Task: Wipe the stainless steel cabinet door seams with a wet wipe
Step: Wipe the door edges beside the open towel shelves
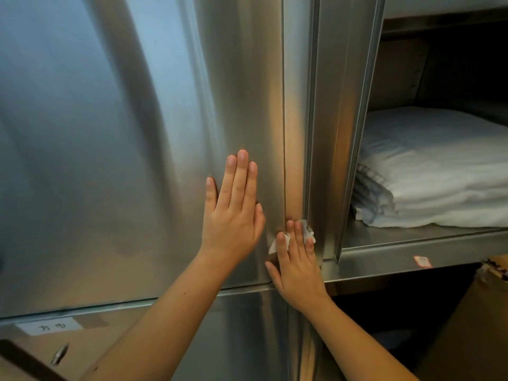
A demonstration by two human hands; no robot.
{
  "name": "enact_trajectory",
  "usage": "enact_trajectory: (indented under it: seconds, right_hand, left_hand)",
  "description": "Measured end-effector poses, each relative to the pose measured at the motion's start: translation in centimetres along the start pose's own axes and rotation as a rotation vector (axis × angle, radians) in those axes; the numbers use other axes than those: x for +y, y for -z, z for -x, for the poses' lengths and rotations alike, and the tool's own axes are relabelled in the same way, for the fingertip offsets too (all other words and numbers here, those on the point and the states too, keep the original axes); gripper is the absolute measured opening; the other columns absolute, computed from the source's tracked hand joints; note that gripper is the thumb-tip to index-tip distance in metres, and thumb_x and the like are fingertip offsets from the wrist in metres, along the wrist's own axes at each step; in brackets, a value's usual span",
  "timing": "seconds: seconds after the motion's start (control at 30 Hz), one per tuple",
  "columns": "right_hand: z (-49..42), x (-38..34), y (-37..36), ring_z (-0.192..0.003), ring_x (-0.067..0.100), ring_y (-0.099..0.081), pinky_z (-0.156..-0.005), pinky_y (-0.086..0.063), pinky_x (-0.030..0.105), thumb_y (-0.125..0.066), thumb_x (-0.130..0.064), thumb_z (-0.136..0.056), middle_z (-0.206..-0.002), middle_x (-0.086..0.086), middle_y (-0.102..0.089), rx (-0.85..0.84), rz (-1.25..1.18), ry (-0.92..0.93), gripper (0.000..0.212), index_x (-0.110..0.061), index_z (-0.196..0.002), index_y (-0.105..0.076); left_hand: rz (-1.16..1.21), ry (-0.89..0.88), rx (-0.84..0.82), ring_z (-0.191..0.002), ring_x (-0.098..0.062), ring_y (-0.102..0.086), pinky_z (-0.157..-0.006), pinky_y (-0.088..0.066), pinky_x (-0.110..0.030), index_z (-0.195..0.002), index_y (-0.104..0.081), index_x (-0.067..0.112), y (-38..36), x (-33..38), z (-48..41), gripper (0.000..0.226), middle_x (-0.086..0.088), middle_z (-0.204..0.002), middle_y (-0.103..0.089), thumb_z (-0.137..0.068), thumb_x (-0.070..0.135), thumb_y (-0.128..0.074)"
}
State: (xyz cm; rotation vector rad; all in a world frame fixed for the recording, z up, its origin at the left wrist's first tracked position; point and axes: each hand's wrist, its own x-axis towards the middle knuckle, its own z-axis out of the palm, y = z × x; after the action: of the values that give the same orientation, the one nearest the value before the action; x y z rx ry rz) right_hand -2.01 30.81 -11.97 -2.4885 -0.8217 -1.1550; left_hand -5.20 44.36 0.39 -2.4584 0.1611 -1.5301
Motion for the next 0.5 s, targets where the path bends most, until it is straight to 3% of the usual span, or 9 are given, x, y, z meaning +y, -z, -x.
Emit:
enact_trajectory:
  seconds: [0.27, 0.5]
  right_hand:
    - [-4.1, -0.3, 1.8, -0.142, 0.024, 0.017, -0.114, 0.006, 0.039, -0.019, -0.045, -0.098, -0.151, 0.007, 0.029, 0.092, -0.059, -0.041, 0.07, -0.014, -0.143, 0.024]
    - [3.4, -0.7, -1.1, -0.141, 0.026, 0.018, -0.112, -0.001, 0.04, -0.005, -0.05, -0.097, -0.152, 0.011, 0.026, -0.16, -0.023, -0.039, 0.067, -0.009, -0.146, 0.017]
  left_hand:
    - [-0.004, -0.006, 0.0, -0.138, -0.028, -0.014, -0.112, -0.013, -0.049, -0.143, -0.013, 0.001, 0.0, -0.1, 0.1, 0.061, -0.013, -0.148, -0.012, -0.091, 0.027, -0.032]
    - [0.01, 0.005, -0.022, -0.137, -0.029, -0.014, -0.11, -0.011, -0.05, -0.143, -0.016, 0.002, 0.1, 0.1, 0.0, 0.061, -0.013, -0.148, -0.011, -0.09, 0.027, -0.034]
